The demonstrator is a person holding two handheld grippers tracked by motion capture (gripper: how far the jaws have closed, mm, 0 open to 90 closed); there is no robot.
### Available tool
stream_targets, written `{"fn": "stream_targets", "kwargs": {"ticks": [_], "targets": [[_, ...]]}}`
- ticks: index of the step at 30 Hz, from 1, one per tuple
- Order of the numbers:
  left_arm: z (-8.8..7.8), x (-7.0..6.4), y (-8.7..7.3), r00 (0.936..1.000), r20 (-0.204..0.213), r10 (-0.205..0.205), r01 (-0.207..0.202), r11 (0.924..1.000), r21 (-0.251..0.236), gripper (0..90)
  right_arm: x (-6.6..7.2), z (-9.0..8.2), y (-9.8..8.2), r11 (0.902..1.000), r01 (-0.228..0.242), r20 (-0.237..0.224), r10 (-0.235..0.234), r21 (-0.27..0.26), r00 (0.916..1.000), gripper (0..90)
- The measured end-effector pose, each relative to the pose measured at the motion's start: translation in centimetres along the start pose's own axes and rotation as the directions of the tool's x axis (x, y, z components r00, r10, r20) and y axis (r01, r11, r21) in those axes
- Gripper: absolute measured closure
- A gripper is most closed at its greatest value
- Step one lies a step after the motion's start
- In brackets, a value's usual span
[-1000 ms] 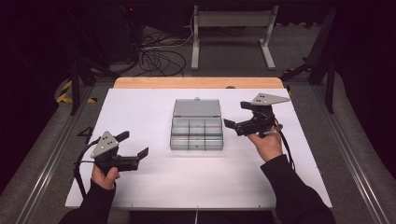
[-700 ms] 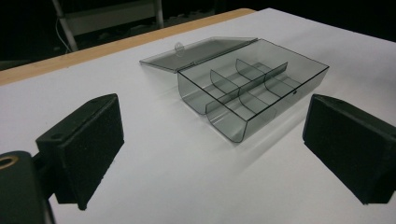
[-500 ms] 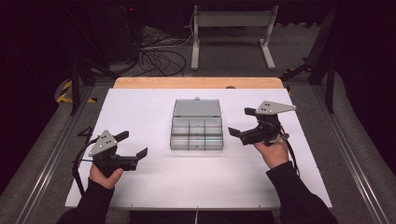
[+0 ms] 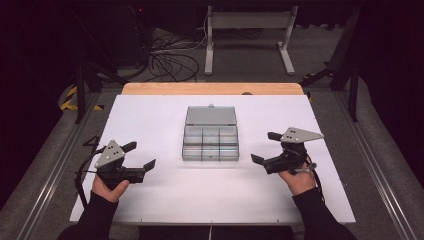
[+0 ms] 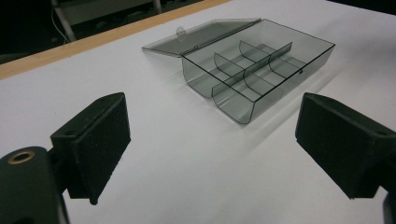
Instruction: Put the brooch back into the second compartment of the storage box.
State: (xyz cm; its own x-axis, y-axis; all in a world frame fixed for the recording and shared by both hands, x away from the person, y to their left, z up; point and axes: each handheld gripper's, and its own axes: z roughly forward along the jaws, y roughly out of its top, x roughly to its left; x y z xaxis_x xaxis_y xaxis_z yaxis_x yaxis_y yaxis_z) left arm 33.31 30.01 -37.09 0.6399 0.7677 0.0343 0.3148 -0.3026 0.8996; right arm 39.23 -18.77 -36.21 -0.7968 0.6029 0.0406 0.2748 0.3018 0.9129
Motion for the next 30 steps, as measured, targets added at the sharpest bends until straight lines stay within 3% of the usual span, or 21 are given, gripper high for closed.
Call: {"fn": "stream_targets", "kwargs": {"ticks": [7,14,20,30], "targets": [[0.0,0.1,-0.1,0.9999,0.003,-0.012,0.012,0.9999,0.001,11.4,0.2,-0.3,-2.0,0.9995,0.002,0.002,-0.002,0.032,1.0000,0.0],[-0.2,0.3,-0.1,0.9986,0.033,-0.040,0.040,0.9992,-0.001,11.5,0.4,-0.4,-3.6,0.9987,-0.003,0.009,0.002,0.050,1.0000,0.0],[-0.1,0.1,-0.2,0.9999,0.002,0.013,-0.013,0.9995,0.029,12.8,0.3,-0.4,-4.7,0.9973,-0.018,0.012,0.017,0.072,0.9998,0.0],[-0.3,0.3,-0.1,0.9991,0.040,-0.014,0.012,0.9987,0.049,15.4,0.2,-0.5,-5.4,0.9979,-0.026,0.014,0.025,0.058,0.9996,0.0]]}}
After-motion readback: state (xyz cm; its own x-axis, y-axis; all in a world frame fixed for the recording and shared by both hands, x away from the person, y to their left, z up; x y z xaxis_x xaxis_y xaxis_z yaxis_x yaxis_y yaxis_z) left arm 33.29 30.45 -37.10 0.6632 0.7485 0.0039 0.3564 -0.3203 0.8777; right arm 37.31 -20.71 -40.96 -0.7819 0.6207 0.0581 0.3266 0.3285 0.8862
